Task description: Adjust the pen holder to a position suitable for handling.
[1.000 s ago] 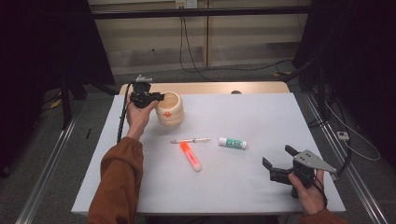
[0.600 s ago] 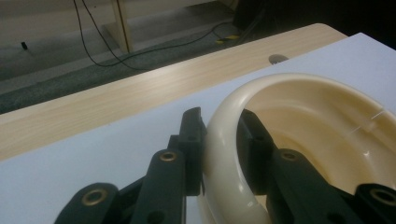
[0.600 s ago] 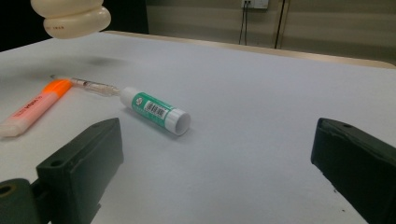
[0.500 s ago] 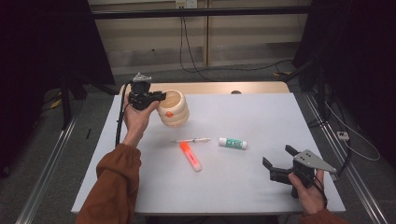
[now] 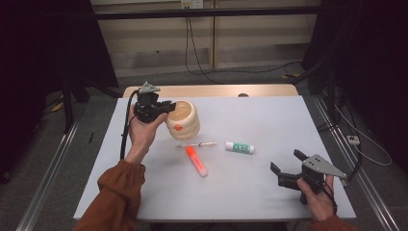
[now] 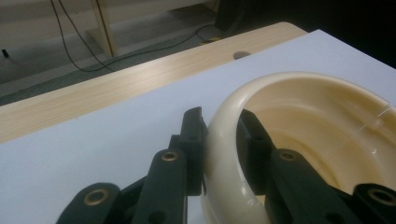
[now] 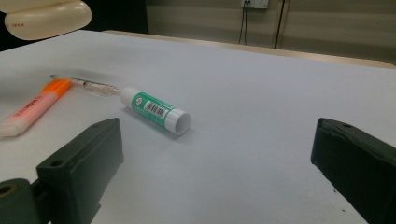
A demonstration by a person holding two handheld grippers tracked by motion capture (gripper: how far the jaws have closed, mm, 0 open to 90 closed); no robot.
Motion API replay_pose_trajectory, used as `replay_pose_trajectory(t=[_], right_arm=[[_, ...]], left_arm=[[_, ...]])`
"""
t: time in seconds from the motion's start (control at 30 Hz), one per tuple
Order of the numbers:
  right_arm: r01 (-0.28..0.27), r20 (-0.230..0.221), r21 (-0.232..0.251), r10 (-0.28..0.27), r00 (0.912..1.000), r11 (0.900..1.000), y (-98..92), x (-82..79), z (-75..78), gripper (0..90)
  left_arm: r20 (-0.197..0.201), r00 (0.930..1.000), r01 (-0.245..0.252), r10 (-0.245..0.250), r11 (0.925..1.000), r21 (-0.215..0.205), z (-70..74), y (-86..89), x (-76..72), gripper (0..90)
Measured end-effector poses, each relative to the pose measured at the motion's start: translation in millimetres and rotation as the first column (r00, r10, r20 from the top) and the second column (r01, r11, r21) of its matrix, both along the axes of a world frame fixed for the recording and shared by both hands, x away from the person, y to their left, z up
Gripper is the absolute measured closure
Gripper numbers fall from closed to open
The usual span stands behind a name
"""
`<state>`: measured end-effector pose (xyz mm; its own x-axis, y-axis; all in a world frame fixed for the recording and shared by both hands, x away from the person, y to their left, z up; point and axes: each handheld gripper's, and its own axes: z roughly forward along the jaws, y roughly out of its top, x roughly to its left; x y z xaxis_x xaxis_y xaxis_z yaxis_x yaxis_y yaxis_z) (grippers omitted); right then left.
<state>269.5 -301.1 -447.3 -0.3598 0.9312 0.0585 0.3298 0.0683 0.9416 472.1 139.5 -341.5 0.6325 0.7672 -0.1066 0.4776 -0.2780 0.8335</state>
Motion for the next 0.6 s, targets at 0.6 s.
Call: replay_pose_trajectory(t=[0.6], right_arm=[[-0.007, 0.000, 0.001, 0.007, 1.0000, 1.000, 0.7, -0.1, 0.2, 2.1]], left_arm=[[-0.012, 0.9956, 0.093, -0.093, 0.9956, 0.009, -4.4, -29.6, -56.1, 75.6]])
